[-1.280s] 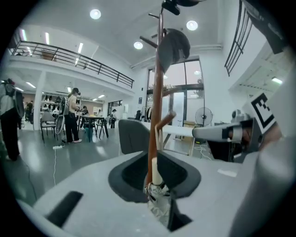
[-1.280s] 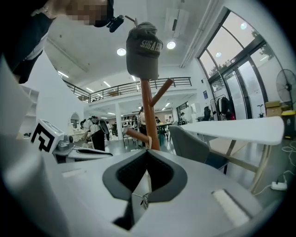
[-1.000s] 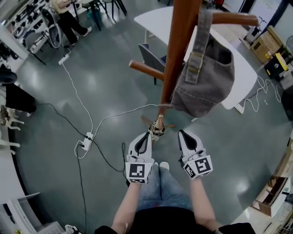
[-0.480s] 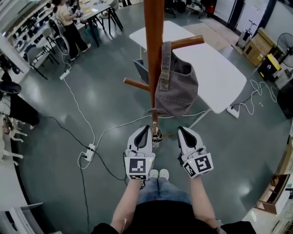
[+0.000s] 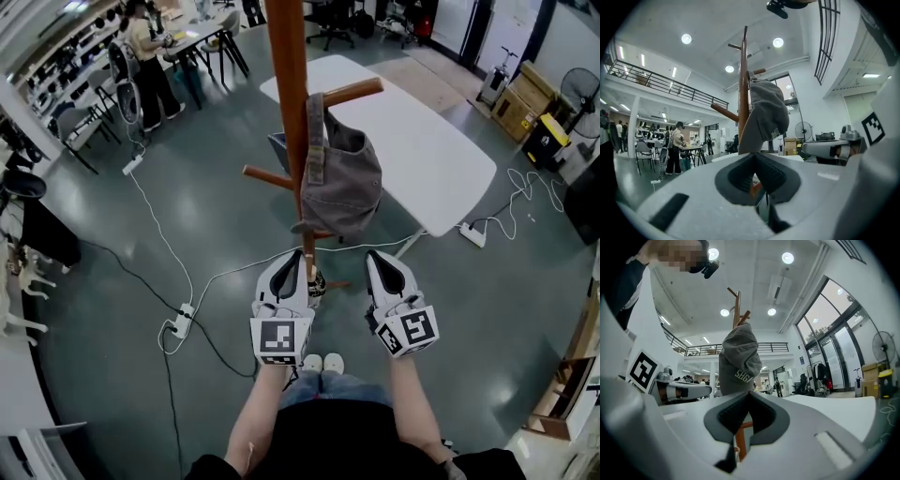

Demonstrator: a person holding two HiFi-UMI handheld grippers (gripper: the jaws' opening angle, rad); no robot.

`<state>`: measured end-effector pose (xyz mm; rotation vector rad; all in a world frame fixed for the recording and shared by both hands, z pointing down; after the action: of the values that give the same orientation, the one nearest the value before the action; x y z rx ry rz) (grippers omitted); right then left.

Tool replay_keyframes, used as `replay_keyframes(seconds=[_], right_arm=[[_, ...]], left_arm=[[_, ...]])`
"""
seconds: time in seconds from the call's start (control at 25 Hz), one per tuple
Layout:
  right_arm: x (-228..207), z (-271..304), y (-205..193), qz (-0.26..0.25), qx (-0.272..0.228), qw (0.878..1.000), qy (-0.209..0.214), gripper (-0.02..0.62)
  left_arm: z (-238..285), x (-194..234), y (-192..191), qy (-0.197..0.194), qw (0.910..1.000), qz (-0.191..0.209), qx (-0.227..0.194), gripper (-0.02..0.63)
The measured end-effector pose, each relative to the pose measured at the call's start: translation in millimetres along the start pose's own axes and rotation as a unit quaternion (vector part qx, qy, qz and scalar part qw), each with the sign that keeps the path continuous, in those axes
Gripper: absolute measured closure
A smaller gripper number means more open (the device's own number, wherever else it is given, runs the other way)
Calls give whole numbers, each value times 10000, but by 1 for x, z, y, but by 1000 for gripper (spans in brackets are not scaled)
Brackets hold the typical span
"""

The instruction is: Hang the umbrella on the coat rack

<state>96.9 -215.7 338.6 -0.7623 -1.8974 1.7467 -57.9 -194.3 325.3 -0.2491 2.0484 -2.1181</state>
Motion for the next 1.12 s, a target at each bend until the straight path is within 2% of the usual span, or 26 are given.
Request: replay_keyframes(seconds=[0.24,0.76,1.12], right_arm=[[-1,3,0,9,43,10000,4,584],[-2,-3,-3,-21,161,9999,-44,584],[-1,-2,-4,-46,198,9998,-51,583]], left_arm=[[-1,8,5,109,9999,19,13,599],[-8,9,-5,92,9998,-105,106,598],[-7,9,-1,31,10000,-17,93,598]])
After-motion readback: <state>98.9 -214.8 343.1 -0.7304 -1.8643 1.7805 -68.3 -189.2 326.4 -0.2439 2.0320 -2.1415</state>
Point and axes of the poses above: the fingertips, and each gripper's own axes: z forward along the fingers, x to its left, y out of its top, the point moved 3 cm from there along -z, backward along the fingers, and after that the axes turned 3 degrees about -z, right-handed, at the moved point
